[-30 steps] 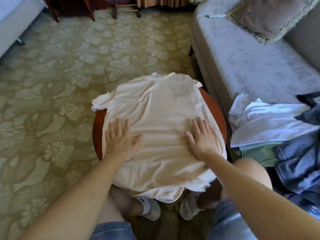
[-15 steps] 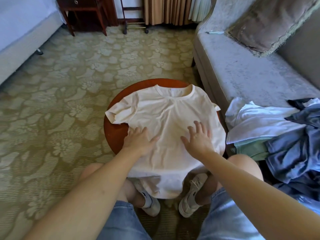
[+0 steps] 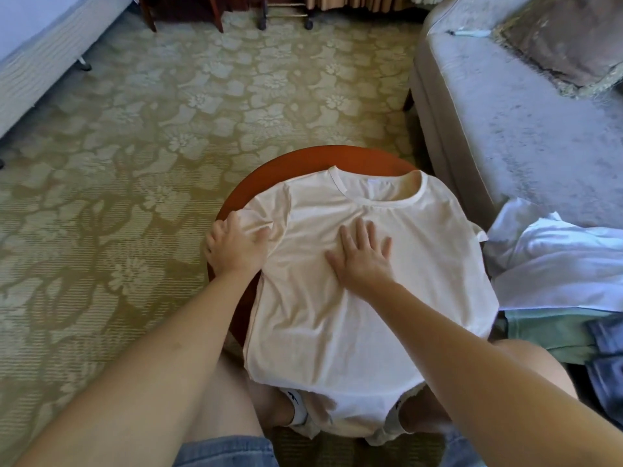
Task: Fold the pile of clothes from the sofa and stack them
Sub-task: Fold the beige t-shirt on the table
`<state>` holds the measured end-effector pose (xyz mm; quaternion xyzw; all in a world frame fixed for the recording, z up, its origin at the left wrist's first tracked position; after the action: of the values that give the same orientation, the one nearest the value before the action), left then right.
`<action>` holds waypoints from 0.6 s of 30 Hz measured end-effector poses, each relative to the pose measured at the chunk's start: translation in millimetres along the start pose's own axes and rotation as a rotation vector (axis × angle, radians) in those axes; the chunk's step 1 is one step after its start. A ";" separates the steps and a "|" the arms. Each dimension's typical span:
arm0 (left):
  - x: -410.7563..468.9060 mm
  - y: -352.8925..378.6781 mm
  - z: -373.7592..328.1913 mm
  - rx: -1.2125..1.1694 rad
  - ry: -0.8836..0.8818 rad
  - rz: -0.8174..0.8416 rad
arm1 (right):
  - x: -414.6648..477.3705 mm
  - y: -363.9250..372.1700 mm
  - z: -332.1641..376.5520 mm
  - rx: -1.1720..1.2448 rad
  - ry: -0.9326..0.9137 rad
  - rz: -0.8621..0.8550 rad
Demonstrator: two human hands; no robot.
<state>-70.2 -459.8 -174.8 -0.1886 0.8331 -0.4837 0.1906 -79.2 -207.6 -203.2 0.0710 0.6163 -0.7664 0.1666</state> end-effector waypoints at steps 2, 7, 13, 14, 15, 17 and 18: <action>12.2 -0.8 -0.1 -0.041 0.031 -0.024 | 10.3 -0.2 -1.1 -0.028 0.010 -0.039; 18.0 -11.6 7.3 -0.020 -0.070 -0.122 | 24.9 -8.3 -6.0 -0.065 0.008 -0.057; 27.2 -2.4 -10.5 -0.150 0.027 -0.010 | 21.9 -25.8 -7.3 0.025 -0.026 -0.048; 28.1 -8.9 -11.3 -0.179 0.042 -0.047 | 20.4 -34.9 -11.1 0.047 -0.018 -0.087; 29.5 -17.3 -9.6 -0.201 0.047 -0.086 | 18.7 -44.6 -17.6 0.061 0.005 -0.136; 33.2 -38.8 -1.0 -0.250 0.028 -0.173 | 15.2 -60.4 -33.4 0.062 0.063 -0.232; 34.2 -49.5 5.2 -0.271 0.003 -0.207 | 13.8 -65.6 -40.3 0.040 0.086 -0.260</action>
<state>-90.5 -503.5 -138.4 -0.2968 0.8671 -0.3844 0.1111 -118.5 -158.7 -156.4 0.0266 0.6115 -0.7899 0.0380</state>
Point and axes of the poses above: each hand's wrist, its own x-axis towards the middle knuckle, its own y-axis out of the palm, z = x × y, the point moved 9 cm from there along x, towards the middle knuckle, and after that the axes turned 2 degrees about z, right-handed, at the moved point
